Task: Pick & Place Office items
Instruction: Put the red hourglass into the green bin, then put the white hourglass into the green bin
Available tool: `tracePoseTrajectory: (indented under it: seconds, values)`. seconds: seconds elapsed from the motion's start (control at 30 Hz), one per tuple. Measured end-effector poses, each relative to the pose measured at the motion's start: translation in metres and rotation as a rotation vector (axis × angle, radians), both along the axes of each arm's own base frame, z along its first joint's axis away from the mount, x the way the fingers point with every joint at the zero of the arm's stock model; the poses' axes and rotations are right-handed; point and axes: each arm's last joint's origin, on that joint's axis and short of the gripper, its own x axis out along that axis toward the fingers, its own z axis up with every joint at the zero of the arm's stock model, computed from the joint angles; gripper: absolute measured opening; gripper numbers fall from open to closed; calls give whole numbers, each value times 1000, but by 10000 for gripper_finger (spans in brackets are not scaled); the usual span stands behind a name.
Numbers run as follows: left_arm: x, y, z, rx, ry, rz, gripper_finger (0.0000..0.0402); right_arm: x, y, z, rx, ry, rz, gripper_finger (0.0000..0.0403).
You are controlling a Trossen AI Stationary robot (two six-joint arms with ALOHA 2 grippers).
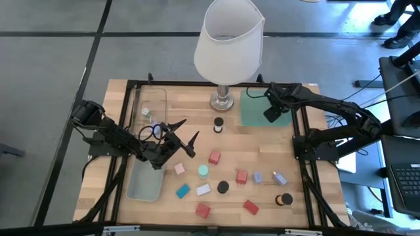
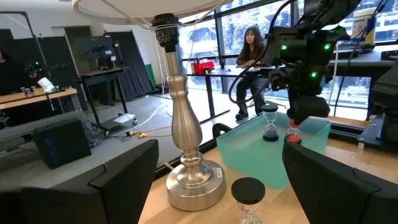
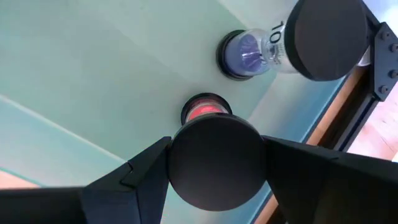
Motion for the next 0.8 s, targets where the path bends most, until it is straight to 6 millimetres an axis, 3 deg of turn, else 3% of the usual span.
tracePoseTrajectory:
  seconds: [0.37, 0.6, 0.8]
  values:
    - [0, 0, 0, 1, 1, 0, 340, -1, -1, 2, -36, 34, -20, 319]
    - [0, 0, 0, 2, 3, 2, 340, 0, 0, 40, -125, -3, -41, 334]
    - [0, 0, -1, 4, 9, 5, 340, 11, 20, 66, -186, -274, 25, 326]
